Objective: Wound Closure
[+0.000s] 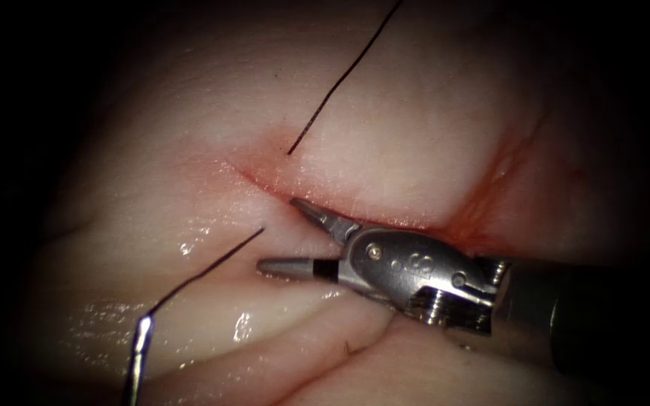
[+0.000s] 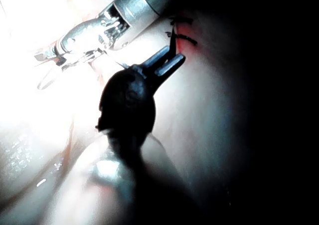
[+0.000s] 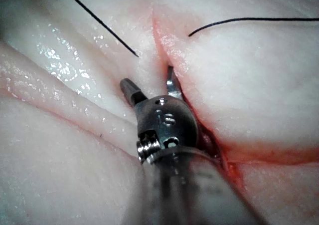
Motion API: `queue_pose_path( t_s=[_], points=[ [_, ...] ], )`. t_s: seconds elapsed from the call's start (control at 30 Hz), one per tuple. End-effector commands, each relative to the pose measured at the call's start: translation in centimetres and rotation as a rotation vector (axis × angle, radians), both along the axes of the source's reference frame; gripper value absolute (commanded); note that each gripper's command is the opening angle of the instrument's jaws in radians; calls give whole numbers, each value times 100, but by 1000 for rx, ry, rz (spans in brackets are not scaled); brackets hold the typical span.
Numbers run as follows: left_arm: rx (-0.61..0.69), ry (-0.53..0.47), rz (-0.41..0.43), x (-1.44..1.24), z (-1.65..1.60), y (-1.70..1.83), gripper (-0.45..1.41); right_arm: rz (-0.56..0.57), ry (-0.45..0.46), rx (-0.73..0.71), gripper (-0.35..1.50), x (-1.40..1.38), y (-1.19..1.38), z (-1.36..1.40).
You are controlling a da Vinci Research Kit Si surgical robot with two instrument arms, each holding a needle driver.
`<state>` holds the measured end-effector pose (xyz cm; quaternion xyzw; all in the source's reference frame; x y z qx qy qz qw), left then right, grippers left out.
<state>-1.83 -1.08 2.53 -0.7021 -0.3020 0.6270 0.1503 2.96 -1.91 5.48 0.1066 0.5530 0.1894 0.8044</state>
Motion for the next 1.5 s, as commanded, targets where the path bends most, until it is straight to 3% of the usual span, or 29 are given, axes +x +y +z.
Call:
queue_pose_path(
  t_s=[0.03,0.23,0.37,0.43,0.47,0.57,0.73,1.03,1.13,1.2,1.23,1.27,1.3,1.5],
  points=[
    [-7,-1,-4,-4,2,1,-45,-4,5,3,81,9,-1,-3],
    [-25,13,-22,-4,0,6,-45,-12,28,38,81,2,1,-46],
    [-27,20,-27,-3,3,6,-45,-25,50,65,62,-11,1,-81],
    [-27,20,-27,-3,3,6,-45,-33,44,16,106,-18,7,-99],
    [-27,20,-27,-3,3,6,-45,-37,43,-7,118,-19,10,-105],
    [-27,21,-28,-3,2,5,-45,-37,31,-51,126,-16,14,-116],
    [-33,24,-32,-5,-2,3,-45,-48,19,-166,128,6,22,-117],
    [-33,22,-31,-4,-12,-2,-45,-35,-5,-203,130,32,36,-101],
    [-34,24,-29,-5,-11,-3,-45,-40,-12,-207,118,32,35,-93],
    [-40,23,-31,-6,-11,-3,-45,-44,-15,-211,88,31,32,-89],
    [-40,23,-31,-7,-11,-2,-45,-54,-19,-212,41,30,30,-88],
    [-45,22,-32,-8,-11,-2,-45,-71,-29,-212,-27,29,26,-86],
    [-50,21,-33,-8,-10,-1,-45,-86,-52,-209,-35,28,23,-86],
    [-96,105,-106,-4,6,10,-45,-73,-90,-210,-35,9,11,-106]
  ],
)
